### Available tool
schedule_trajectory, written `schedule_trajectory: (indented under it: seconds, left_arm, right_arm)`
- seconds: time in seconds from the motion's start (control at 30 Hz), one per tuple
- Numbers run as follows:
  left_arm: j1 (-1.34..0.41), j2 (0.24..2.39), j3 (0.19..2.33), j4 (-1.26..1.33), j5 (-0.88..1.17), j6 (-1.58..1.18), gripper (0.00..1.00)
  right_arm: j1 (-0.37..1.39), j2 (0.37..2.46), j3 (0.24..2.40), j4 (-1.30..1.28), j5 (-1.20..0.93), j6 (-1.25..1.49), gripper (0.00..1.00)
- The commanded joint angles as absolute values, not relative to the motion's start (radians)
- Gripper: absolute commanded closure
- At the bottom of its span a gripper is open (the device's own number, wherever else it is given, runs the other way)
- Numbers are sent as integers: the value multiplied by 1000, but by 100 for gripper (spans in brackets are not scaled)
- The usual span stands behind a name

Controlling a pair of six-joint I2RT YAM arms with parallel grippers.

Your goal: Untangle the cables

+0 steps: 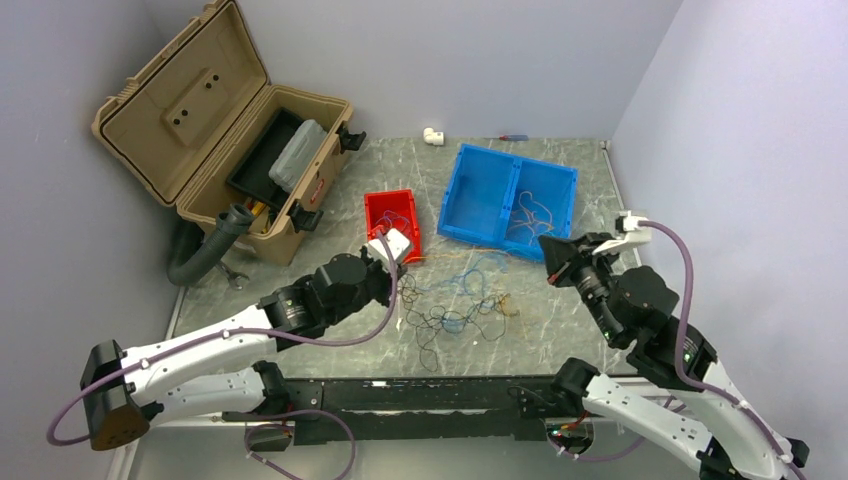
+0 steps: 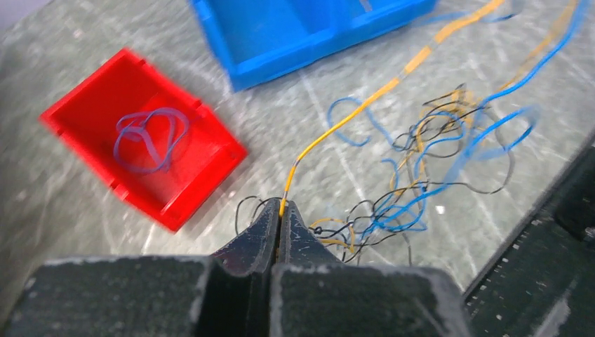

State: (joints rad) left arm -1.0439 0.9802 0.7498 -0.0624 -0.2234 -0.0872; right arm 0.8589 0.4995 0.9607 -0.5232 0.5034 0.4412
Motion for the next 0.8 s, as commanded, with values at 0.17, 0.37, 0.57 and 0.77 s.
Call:
schedule_trajectory:
  seconds: [0.17,0.37,0.57,0.77]
  left_arm:
    - [-985,845,739,-366,-676,-391,100]
    - [-968,763,736,-525,-808,-561,100]
    - [-968,678,727,-593,-854,-637,100]
    - [-968,580,664,-460,-775,-536,100]
  right_arm:
    - [861,373,979,-790,1013,680,100]
    - [861,285,1001,-951,1185,909,100]
    - [861,272,1015,-977,1204,917,100]
    - [863,288,965,-800,1100,693,100]
